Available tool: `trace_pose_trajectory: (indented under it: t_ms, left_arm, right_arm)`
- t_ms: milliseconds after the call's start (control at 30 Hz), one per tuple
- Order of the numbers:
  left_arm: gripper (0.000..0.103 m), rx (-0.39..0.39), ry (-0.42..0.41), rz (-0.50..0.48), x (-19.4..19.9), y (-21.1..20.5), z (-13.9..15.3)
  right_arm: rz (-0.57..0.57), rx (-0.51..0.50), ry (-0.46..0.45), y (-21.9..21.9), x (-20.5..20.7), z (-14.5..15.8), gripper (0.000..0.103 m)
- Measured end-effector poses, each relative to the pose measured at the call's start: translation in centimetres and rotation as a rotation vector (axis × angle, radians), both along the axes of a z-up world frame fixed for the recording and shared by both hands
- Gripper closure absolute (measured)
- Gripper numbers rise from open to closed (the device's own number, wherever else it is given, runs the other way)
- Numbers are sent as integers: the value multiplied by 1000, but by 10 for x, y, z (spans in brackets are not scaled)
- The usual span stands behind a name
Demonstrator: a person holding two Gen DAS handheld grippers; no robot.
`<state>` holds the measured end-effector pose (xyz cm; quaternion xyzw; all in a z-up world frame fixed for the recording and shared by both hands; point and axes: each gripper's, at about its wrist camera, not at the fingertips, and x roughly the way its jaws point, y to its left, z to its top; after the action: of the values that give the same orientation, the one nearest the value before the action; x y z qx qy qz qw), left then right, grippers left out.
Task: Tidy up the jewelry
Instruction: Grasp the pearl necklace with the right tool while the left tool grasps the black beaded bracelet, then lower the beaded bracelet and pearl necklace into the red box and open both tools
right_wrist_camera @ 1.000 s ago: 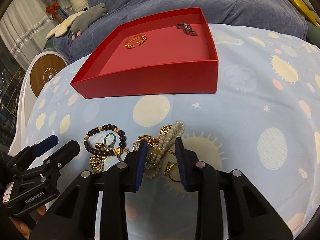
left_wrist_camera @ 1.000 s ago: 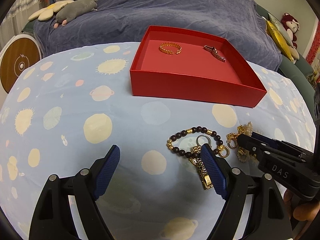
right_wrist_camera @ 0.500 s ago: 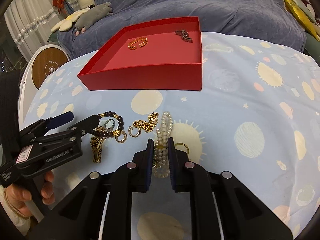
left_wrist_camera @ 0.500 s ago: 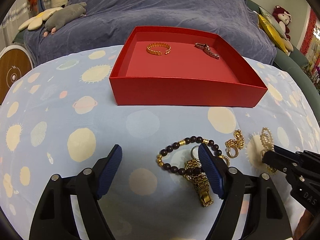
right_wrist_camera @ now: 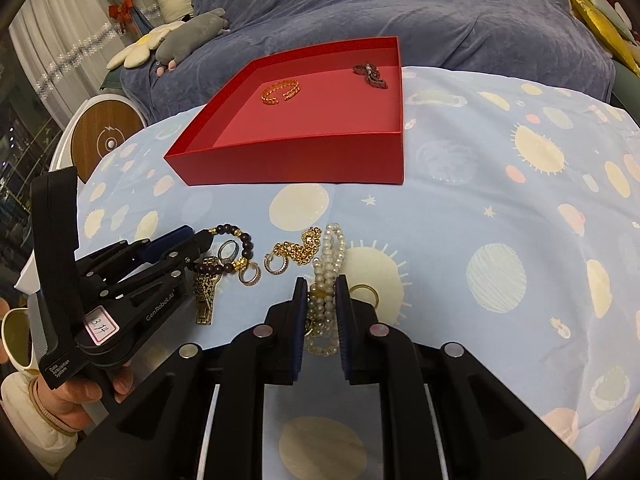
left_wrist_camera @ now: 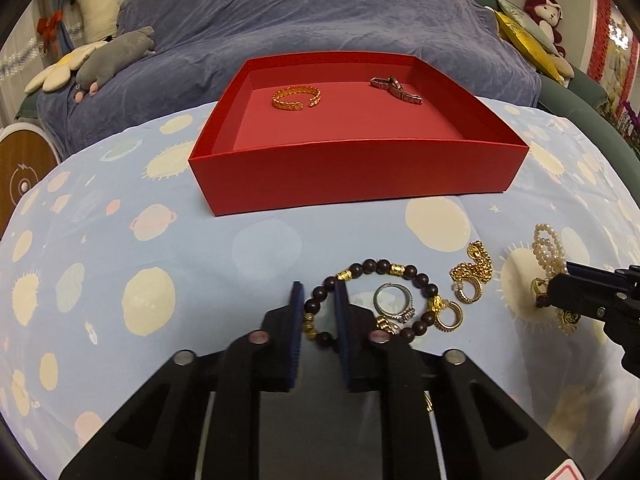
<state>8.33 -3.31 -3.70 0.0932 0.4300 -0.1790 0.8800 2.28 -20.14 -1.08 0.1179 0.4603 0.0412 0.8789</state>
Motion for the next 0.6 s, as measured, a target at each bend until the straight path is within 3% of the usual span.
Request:
trace_pose_trajectory:
  t_ms: [167,600]
  left_arm:
    - [97,-35,16,-10,-5,1,7]
    - [98,-158,-27,-80,-34,2,64]
  right_arm:
    - [3,0,-5,0,-2,1,90]
    - [15,10,-37,3,-7,15,90]
